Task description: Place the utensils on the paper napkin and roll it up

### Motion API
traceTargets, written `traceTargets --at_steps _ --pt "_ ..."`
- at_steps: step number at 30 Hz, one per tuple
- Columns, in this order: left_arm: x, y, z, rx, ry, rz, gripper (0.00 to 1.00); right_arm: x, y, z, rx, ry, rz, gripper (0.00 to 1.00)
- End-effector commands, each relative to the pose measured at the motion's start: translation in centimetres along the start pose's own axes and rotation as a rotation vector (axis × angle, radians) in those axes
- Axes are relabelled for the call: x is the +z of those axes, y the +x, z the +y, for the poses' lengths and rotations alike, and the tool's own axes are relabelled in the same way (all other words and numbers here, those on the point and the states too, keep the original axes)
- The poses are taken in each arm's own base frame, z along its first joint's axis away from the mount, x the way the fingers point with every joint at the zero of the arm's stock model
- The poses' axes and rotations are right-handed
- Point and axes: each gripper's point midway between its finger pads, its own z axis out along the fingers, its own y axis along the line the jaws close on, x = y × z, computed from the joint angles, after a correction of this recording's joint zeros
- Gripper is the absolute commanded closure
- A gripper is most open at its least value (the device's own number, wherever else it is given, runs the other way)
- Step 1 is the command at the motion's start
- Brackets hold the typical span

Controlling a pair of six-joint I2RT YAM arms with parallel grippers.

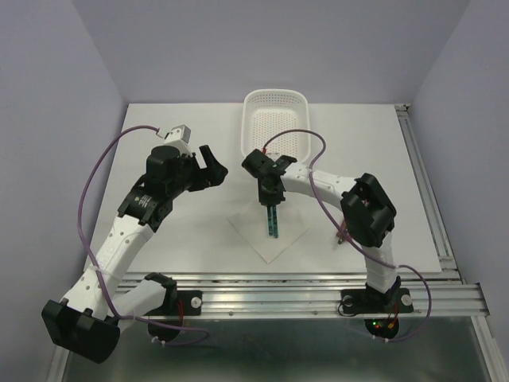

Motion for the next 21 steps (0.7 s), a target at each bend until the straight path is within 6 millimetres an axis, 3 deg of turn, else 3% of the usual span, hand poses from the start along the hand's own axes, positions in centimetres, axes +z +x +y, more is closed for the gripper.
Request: traceTargets --at_steps 1,7,21 --pt "-0.70 -1.12 -0.74 0.014 0.033 -0.040 0.06 0.04 -0.83 -0.20 -0.012 0.036 -0.018 0.96" --pt "-0.79 -1.27 -0.77 0.009 0.032 -0.044 0.06 0.38 -0.46 -0.29 -0.015 0.035 -0.012 0.93" --pt "-0.73 -1.53 -0.89 0.008 0.033 -0.049 0.06 -0.09 -0.94 -0.50 -0.006 0.046 -0.029 0.73"
